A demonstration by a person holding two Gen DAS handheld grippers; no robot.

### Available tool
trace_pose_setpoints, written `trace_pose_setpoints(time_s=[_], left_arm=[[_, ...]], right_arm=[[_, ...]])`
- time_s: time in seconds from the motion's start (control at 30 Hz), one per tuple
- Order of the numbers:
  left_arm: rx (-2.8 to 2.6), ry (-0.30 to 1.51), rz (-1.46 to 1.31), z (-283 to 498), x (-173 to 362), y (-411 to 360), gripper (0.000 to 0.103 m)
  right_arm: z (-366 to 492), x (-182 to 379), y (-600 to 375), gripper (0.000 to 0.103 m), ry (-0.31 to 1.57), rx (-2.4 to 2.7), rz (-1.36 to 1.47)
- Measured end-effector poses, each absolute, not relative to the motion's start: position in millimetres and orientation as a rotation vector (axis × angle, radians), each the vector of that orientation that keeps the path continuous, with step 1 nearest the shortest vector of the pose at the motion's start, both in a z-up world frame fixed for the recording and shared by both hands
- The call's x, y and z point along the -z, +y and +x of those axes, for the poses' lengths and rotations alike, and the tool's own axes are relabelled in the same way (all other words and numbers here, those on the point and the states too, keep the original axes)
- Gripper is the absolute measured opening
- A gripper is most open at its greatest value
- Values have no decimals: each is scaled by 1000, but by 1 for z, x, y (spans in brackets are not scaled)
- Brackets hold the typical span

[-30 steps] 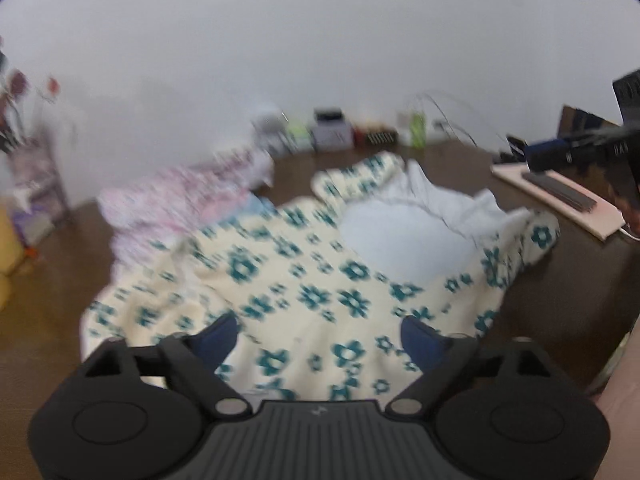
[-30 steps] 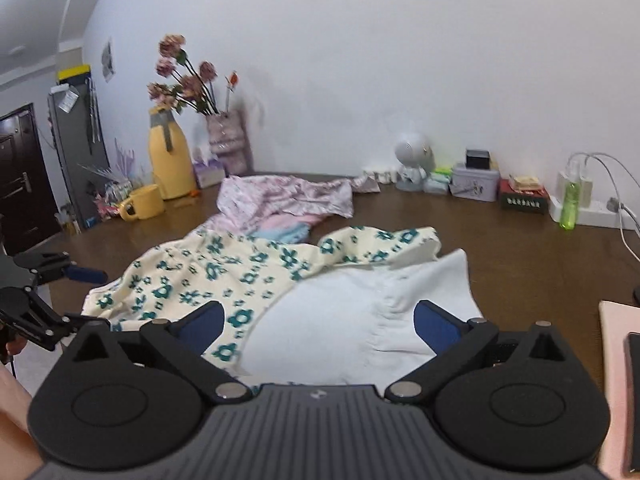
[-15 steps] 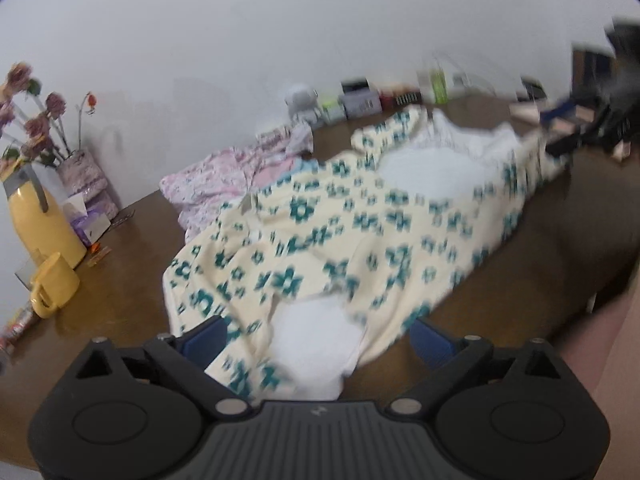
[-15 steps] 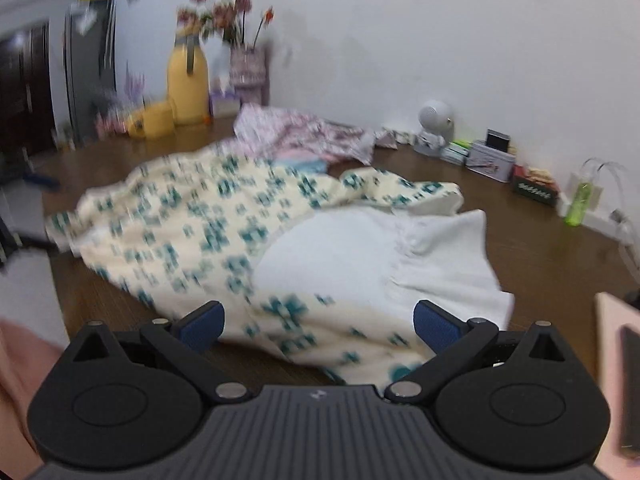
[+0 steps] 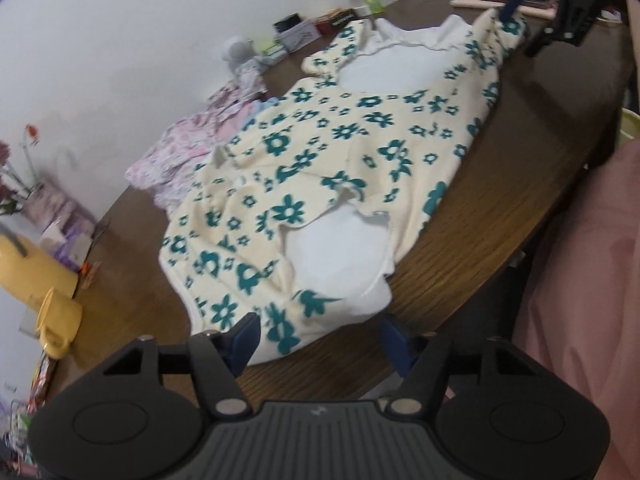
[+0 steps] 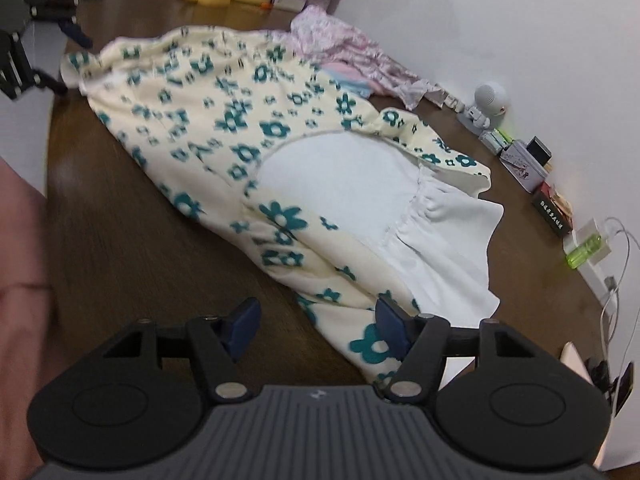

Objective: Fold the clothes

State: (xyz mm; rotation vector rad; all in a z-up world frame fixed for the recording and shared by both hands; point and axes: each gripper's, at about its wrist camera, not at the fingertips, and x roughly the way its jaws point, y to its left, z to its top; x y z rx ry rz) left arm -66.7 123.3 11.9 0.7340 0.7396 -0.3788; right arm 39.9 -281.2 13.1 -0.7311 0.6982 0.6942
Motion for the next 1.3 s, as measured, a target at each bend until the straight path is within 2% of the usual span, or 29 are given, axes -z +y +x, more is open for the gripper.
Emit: trace_pose_setpoints(time_s=[0.2,0.43,0.53,0.57,0.6,0.63,0.67,0.77,1.07,1.3], left_arm=[[407,720,749,-61,-9,121,52],[442,723,724,-54,-8,123,43],[457,724,713,-52,-8,123,26],[463,725,710,-51,-8,123,16],[468,725,706,-50,-8,124,10],[473,726,703,-49,-7,124,5],[478,726,699,-48,-7,124,5],[483,726,667,-47,-9,126,4],[428,710,538,-42,-38,137,4],[332,670,599,24,-75,137,4]], right_arm=[[56,-3,-277,58,715,-731,-766],[79,-4,-284,44,778,-786,-649],[85,-4,-287,39,806,-813,-604],[87,-4,-288,33,815,-825,-588],[89,-4,-289,30,826,-834,-572],[90,-4,-290,22,834,-839,-560],[92,-4,-290,14,840,-834,-551],[94,-4,-289,8,851,-809,-534],[93,-43,-288,7,807,-794,-538],[158,-88,-261,7,829,-858,-628]])
